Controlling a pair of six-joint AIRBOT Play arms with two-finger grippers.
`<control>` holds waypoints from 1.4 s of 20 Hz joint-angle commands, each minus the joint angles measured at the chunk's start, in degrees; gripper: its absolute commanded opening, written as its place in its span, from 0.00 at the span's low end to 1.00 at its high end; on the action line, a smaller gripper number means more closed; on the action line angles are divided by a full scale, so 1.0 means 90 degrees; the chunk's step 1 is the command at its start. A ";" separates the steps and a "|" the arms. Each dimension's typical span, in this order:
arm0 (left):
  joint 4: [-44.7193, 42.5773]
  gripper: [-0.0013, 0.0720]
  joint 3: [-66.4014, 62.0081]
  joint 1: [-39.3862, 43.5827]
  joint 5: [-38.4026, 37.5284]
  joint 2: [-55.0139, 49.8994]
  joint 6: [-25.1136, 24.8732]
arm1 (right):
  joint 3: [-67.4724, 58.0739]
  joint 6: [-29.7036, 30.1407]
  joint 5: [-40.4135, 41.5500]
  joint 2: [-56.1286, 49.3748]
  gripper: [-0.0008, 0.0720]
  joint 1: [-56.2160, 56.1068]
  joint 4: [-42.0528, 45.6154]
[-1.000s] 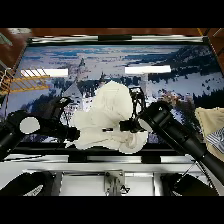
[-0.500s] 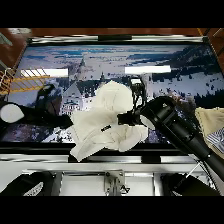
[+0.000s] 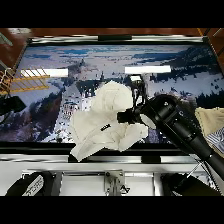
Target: Fold the shirts.
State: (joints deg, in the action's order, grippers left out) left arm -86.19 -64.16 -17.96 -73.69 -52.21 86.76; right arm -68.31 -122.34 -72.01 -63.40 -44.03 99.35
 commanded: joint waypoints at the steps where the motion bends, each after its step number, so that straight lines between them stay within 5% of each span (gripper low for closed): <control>1: -0.0304 0.74 0.0474 -0.1566 0.1209 -0.0136 -0.0066 | -0.0007 0.0000 0.0000 -0.0017 0.11 -0.0007 -0.0022; 4: -0.0262 0.87 0.0522 -0.2152 0.1770 -0.0646 -0.0393 | -0.0007 0.0024 0.0010 -0.0189 0.11 -0.0007 0.0000; 6: -0.0391 0.86 0.0194 -0.2310 0.1817 -0.1314 -0.0811 | -0.0007 0.0126 0.0005 -0.0386 0.11 -0.0007 -0.0019; 10: -0.0962 0.77 -0.0918 -0.2329 0.1336 -0.2807 -0.1430 | -0.0007 0.0216 0.0005 -0.0631 0.11 -0.0007 -0.0029; 17: -0.1341 0.77 -0.2302 -0.2341 0.1355 -0.4690 -0.1877 | -0.0007 0.0211 0.0002 -0.0636 0.11 -0.0007 0.0000; 28: -0.1370 0.65 -0.2467 -0.2710 0.1620 -0.5685 -0.2259 | -0.0007 0.0204 0.0012 -0.0636 0.11 -0.0007 0.0027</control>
State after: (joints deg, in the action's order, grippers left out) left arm -98.52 -86.19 -41.98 -60.12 -101.62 67.02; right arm -68.34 -120.40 -71.92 -69.10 -44.05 99.59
